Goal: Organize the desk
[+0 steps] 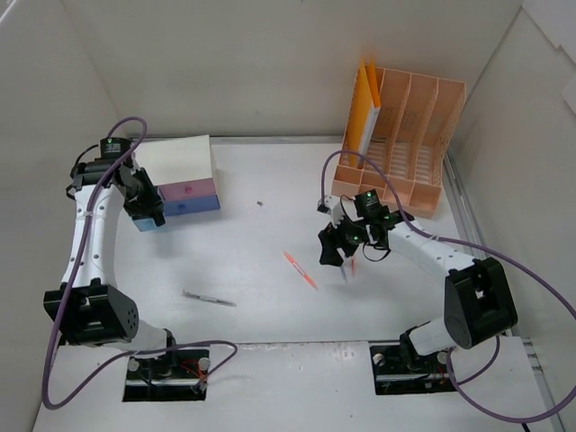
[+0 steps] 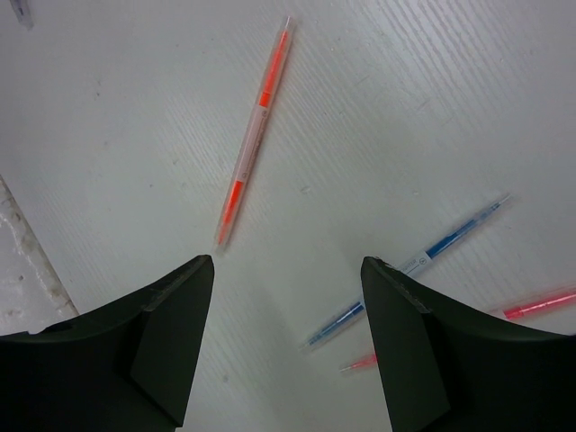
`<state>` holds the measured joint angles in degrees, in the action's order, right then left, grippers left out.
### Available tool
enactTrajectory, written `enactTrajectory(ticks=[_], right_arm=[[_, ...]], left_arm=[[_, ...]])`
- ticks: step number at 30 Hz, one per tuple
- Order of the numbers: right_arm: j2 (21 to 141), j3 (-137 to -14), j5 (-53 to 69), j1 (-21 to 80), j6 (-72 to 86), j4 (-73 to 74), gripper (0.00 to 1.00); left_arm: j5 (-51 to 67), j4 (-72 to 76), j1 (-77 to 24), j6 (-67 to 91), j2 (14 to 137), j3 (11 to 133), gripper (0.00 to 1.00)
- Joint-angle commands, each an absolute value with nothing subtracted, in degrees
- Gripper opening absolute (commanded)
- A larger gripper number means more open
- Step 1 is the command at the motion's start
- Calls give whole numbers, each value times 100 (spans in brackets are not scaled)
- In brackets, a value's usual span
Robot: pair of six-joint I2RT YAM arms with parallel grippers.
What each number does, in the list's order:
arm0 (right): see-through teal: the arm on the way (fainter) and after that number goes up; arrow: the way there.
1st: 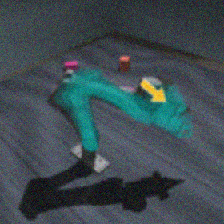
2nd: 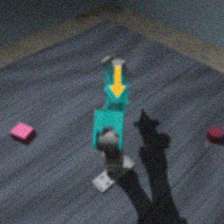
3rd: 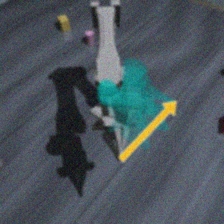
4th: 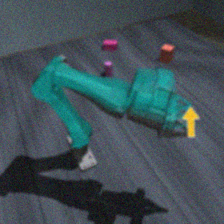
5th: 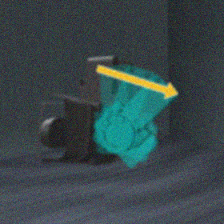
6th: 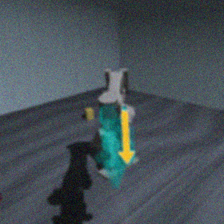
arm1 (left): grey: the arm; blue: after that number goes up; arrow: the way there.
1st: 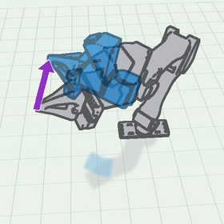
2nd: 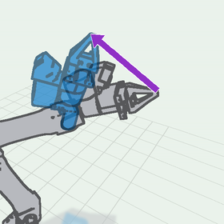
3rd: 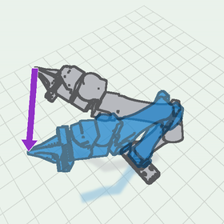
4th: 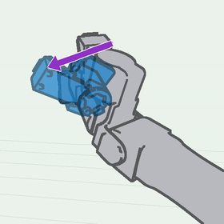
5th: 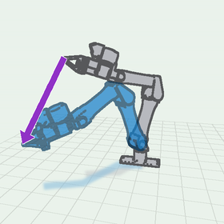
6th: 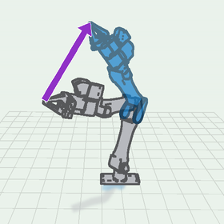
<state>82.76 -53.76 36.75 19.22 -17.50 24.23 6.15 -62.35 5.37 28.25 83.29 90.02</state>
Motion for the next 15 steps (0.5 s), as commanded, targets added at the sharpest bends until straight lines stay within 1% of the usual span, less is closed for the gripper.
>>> enactTrajectory(ticks=[1,12,15], right_arm=[[8139,-5388,3893,1828,-1696,2092,63],[8191,-5326,3973,1714,-1714,2030,63],[8209,-5326,3964,1688,-1696,2013,63]], left_arm=[[791,-6319,843,2523,8489,9325,0],[1230,-6512,1292,2198,9543,10097,0],[1274,-6495,1397,2171,9650,10081,0]])
